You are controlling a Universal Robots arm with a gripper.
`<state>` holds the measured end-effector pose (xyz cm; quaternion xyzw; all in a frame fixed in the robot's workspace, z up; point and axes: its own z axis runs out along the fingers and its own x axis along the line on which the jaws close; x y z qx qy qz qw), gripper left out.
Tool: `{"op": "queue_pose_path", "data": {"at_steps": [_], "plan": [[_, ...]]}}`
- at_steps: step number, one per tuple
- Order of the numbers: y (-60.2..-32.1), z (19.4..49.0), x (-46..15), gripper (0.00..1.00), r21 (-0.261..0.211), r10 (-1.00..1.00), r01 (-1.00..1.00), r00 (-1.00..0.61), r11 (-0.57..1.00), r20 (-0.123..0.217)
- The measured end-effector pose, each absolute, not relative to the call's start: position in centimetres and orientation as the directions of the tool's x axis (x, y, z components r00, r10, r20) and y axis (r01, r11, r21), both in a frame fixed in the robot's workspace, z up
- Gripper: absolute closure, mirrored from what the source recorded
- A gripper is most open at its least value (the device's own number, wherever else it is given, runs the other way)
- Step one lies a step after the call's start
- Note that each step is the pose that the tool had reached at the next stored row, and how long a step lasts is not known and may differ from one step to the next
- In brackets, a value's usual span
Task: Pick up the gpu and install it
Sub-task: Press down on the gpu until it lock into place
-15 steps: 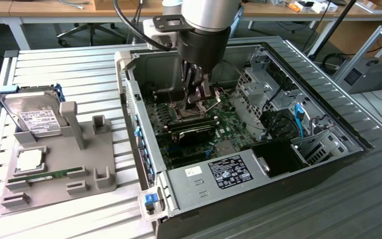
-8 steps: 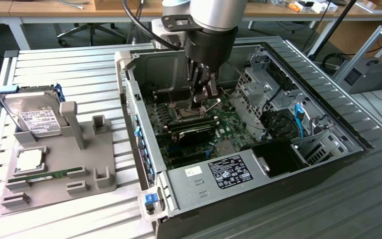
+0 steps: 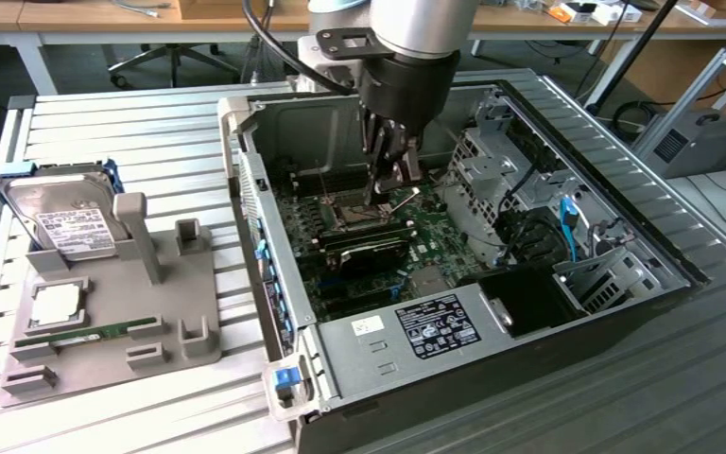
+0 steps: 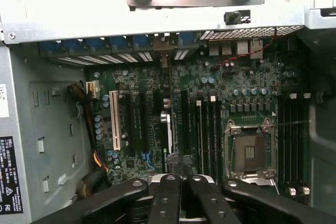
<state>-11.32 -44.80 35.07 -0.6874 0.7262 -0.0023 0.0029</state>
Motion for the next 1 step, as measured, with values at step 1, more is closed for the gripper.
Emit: {"op": "queue_pose_path", "data": {"at_steps": [1], "plan": [[-44.8, 35.07, -11.32, 0.89, -0.007, -0.998, -0.998, -0.055, 0.055, -0.001]]}}
